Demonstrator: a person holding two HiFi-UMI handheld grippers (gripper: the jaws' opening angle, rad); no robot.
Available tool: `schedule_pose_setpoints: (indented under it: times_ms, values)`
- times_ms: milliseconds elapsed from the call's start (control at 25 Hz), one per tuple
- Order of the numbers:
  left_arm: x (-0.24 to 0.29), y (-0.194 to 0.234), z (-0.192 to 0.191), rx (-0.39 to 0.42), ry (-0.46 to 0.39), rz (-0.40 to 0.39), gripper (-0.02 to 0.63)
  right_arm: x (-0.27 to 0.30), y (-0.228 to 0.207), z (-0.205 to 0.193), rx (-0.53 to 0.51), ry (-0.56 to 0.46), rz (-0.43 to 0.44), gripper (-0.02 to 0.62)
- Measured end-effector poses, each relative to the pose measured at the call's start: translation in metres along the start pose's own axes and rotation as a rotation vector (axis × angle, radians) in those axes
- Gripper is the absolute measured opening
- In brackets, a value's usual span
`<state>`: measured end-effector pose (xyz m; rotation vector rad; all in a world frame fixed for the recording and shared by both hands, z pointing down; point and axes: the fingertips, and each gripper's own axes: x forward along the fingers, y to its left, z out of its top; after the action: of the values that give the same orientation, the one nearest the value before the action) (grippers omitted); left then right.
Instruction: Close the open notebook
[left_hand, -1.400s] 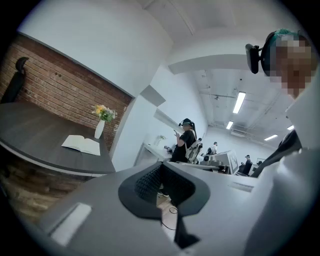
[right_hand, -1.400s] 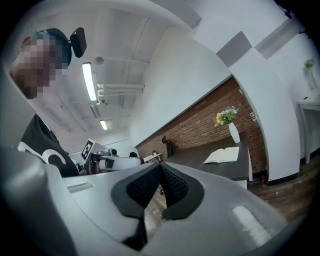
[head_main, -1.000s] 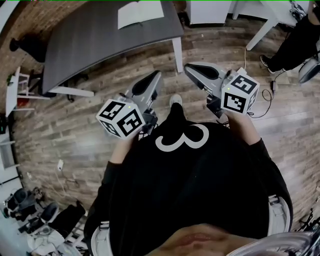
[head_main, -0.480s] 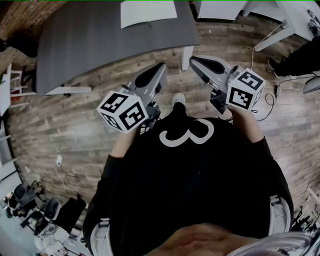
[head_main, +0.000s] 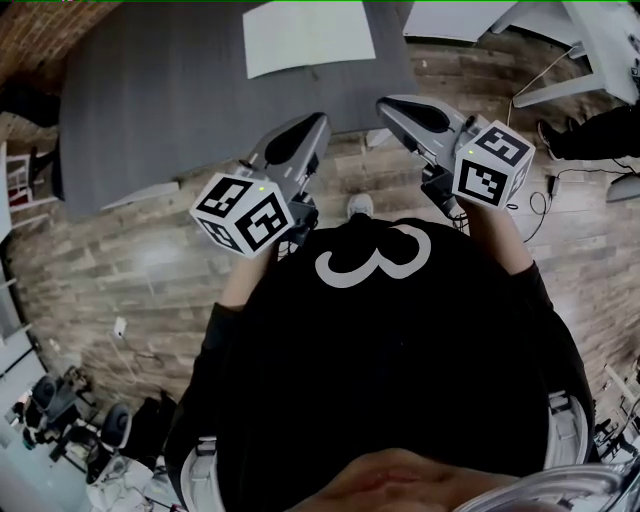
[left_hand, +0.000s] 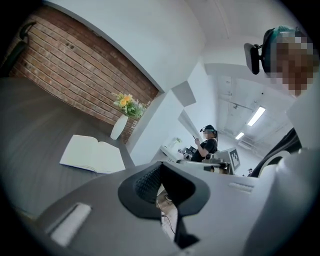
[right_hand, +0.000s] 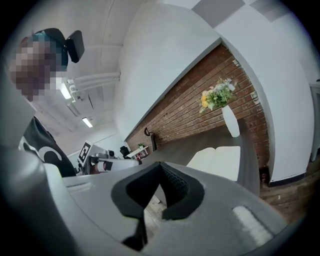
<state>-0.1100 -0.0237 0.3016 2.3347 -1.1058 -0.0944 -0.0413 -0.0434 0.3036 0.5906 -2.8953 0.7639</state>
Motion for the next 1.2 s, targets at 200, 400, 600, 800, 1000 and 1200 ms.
schedule_pose_setpoints:
  times_ms: [200, 400, 600, 800, 1000, 1200]
  values:
    - [0.008, 0.021, 0.006, -0.03, -0.008, 0.005, 0.014, 0.013, -0.016, 0.0, 0.003, 0.024, -0.011, 0.002]
    - [0.02, 0.034, 0.01, -0.045, -0.02, 0.033, 0.014, 0.025, -0.033, 0.004, 0.005, 0.04, 0.012, 0.002]
    - [0.03, 0.049, 0.024, -0.062, -0.05, 0.085, 0.014, 0.042, -0.05, 0.015, 0.009, 0.083, 0.063, 0.002]
    - [0.05, 0.061, 0.033, -0.115, -0.087, 0.092, 0.026, 0.054, -0.076, 0.02, 0.026, 0.128, 0.115, 0.002]
    - [0.063, 0.087, 0.033, -0.25, -0.121, 0.108, 0.067, 0.07, -0.1, 0.021, 0.053, 0.175, 0.155, 0.002]
    - [0.066, 0.123, 0.013, -0.453, -0.171, 0.141, 0.135, 0.081, -0.123, 0.016, 0.085, 0.216, 0.177, 0.002]
